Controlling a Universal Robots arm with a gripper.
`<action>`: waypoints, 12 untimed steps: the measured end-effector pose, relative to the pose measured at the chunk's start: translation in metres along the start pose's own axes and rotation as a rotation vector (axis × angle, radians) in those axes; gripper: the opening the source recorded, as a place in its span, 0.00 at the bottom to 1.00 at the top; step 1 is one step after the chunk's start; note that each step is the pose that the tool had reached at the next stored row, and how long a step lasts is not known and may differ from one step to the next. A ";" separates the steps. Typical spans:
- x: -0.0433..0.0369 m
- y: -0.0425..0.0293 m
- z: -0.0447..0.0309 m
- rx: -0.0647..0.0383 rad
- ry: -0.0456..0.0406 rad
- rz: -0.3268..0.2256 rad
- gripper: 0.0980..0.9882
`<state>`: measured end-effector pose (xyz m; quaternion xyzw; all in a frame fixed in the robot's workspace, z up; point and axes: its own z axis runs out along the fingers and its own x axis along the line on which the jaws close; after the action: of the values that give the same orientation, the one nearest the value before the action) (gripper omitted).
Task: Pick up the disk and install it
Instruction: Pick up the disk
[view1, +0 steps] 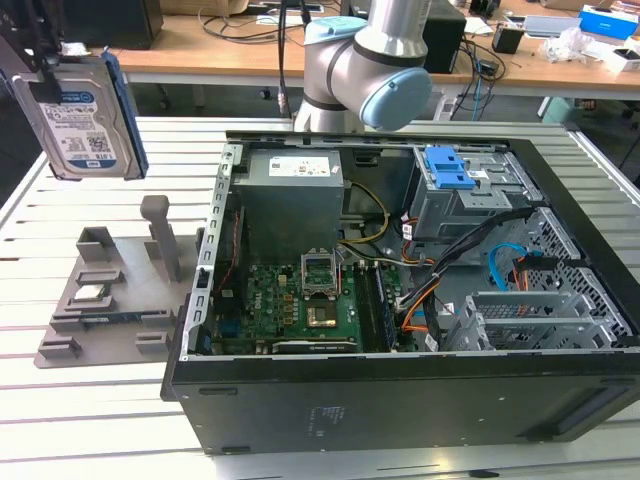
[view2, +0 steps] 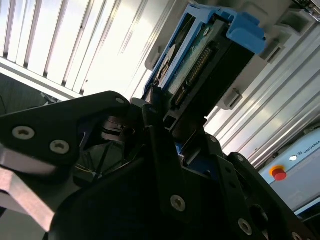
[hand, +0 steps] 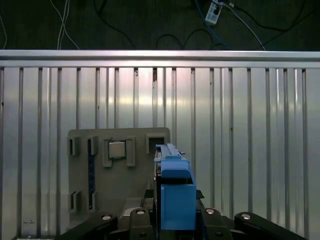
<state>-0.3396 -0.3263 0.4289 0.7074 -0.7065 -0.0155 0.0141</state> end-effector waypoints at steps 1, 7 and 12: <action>-0.0001 0.0000 -0.0013 0.000 0.0001 0.000 0.30; -0.0006 0.0003 -0.0109 -0.001 0.0000 0.000 0.30; -0.0014 0.0008 -0.0236 -0.001 0.0000 0.000 0.30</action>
<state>-0.3394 -0.3250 0.4525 0.7074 -0.7065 -0.0160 0.0146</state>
